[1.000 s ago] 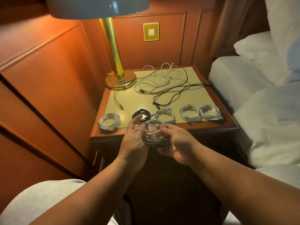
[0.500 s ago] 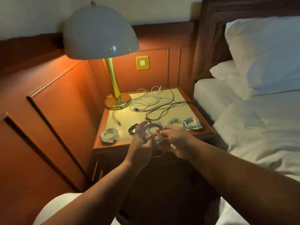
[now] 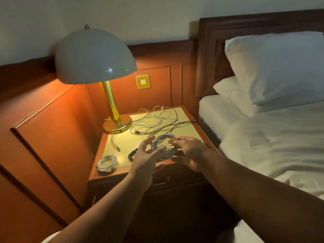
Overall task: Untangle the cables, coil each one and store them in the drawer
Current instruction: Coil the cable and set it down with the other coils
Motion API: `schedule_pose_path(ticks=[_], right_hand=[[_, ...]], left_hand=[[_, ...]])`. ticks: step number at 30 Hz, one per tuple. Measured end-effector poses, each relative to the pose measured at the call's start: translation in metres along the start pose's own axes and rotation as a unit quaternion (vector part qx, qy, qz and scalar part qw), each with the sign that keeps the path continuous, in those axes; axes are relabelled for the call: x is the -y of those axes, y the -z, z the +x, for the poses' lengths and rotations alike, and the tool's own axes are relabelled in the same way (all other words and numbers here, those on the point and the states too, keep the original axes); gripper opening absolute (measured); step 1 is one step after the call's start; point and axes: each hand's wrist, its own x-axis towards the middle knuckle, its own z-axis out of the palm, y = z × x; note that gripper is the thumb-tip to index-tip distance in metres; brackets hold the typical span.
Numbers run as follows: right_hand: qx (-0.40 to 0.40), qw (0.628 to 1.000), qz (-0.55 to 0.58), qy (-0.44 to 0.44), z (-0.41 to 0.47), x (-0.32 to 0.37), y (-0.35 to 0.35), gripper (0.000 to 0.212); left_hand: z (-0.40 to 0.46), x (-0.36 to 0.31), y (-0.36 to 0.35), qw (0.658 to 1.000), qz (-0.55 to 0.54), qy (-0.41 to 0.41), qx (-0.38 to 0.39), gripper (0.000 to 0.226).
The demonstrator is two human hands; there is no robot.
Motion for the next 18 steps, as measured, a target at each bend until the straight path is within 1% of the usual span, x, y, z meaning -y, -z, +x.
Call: schedule_pose_path(ticks=[1, 5, 8, 10, 13, 16, 18], right_hand=[[-0.001, 1.0, 0.005, -0.008, 0.001, 0.001, 0.002, 0.012], [0.006, 0.999, 0.037, -0.027, 0.008, 0.005, 0.006, 0.02], [-0.001, 0.999, 0.041, -0.032, 0.013, 0.005, 0.007, 0.021], [-0.005, 0.998, 0.043, -0.034, 0.016, 0.004, 0.006, 0.022], [-0.008, 0.997, 0.06, -0.047, 0.019, 0.002, 0.006, 0.02], [-0.011, 0.997, 0.054, -0.049, 0.022, 0.001, 0.007, 0.02], [-0.016, 0.997, 0.049, -0.05, 0.025, 0.001, 0.007, 0.021]], left_hand=[[0.001, -0.001, -0.001, 1.0, -0.002, 0.003, 0.004, 0.074], [0.006, -0.003, -0.003, 1.0, -0.008, -0.008, 0.024, 0.051], [0.008, -0.003, -0.004, 0.999, -0.021, 0.0, 0.034, 0.051], [0.01, -0.002, -0.005, 0.997, -0.052, 0.017, 0.051, 0.052], [0.016, -0.001, -0.006, 0.993, -0.094, 0.038, 0.055, 0.045], [0.019, 0.001, -0.005, 0.993, -0.093, 0.055, 0.05, 0.048], [0.02, 0.002, -0.006, 0.992, -0.092, 0.062, 0.052, 0.046]])
